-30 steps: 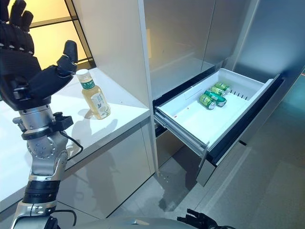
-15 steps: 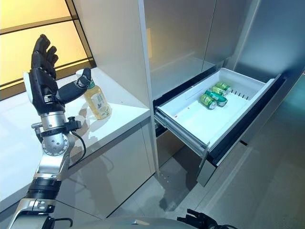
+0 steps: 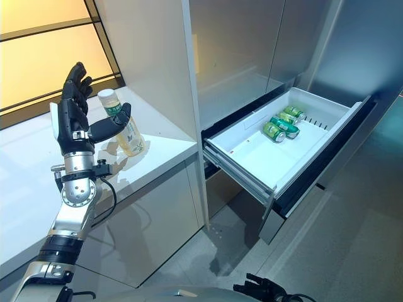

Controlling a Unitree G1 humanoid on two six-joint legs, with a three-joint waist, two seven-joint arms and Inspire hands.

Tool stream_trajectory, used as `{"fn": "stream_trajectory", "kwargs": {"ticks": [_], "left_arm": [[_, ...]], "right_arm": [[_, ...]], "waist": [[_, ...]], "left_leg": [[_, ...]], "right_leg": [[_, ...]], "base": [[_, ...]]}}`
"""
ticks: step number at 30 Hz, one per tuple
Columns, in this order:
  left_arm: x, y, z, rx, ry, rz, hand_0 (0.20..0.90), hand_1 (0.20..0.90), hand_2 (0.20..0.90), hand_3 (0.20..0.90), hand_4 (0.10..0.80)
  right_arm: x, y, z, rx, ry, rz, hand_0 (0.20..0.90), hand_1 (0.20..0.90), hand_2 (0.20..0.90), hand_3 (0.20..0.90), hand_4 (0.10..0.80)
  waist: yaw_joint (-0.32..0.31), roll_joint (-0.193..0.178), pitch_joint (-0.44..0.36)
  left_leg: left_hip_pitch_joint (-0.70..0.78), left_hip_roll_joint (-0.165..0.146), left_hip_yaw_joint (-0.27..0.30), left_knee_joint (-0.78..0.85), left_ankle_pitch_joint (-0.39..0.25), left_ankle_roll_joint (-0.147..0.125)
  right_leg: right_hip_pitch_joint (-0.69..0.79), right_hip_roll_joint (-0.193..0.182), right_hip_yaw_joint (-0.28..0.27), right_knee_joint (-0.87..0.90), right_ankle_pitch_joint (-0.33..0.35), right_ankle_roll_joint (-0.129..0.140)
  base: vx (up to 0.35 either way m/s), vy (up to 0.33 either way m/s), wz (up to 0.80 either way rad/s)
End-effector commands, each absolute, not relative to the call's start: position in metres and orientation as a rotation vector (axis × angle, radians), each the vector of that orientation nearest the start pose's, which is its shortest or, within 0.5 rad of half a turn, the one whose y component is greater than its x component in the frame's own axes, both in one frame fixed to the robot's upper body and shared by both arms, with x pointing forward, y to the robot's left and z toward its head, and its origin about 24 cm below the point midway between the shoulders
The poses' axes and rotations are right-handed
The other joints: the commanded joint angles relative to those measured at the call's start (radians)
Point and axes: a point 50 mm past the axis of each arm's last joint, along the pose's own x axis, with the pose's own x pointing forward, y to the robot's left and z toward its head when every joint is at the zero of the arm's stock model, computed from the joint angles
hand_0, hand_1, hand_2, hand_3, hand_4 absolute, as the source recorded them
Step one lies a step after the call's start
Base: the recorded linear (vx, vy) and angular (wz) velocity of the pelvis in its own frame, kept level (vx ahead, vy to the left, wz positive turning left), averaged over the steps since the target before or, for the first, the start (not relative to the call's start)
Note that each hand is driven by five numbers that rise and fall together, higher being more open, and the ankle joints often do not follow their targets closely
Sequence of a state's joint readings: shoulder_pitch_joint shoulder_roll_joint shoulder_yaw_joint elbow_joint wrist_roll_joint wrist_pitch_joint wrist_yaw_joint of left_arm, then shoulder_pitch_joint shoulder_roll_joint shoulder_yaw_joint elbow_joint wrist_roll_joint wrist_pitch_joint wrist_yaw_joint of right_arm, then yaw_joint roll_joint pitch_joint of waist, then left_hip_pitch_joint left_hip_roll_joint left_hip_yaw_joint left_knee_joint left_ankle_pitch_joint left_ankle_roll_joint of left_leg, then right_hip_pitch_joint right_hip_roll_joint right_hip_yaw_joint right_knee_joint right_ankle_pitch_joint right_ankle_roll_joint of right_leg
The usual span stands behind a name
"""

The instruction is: Put drinks into fridge and close the fridge

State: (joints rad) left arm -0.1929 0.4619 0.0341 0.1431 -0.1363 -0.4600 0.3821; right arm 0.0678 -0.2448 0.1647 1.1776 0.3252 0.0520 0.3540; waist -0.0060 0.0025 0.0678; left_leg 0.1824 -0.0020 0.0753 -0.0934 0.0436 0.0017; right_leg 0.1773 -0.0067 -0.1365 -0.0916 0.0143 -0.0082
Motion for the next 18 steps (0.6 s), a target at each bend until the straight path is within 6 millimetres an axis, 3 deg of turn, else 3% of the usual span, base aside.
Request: {"fn": "stream_trajectory", "kwargs": {"ticks": [1, 18], "left_arm": [[0.281, 0.242, 0.164, 0.252, -0.724, 0.320, 0.900, 0.900, 0.900, 0.900, 0.800], [0.293, 0.251, 0.137, 0.257, -0.560, 0.362, 0.900, 0.900, 0.900, 0.900, 0.800]], "right_arm": [[0.061, -0.204, -0.167, 0.232, 1.317, 0.179, 0.900, 0.900, 0.900, 0.900, 0.800], [0.058, -0.207, -0.167, 0.226, 1.328, 0.176, 0.900, 0.900, 0.900, 0.900, 0.800]], "waist": [[-0.016, -0.007, -0.002], [-0.042, -0.004, -0.006]], "left_leg": [[0.024, -0.019, 0.002, 0.012, -0.114, 0.021], [0.032, -0.023, 0.025, 0.017, -0.119, 0.027]], "right_leg": [[-0.015, -0.015, -0.021, 0.111, -0.096, 0.054], [-0.017, -0.015, 0.003, 0.114, -0.092, 0.061]], "base": [[0.000, 0.000, 0.00], [0.008, 0.003, -0.02]]}}
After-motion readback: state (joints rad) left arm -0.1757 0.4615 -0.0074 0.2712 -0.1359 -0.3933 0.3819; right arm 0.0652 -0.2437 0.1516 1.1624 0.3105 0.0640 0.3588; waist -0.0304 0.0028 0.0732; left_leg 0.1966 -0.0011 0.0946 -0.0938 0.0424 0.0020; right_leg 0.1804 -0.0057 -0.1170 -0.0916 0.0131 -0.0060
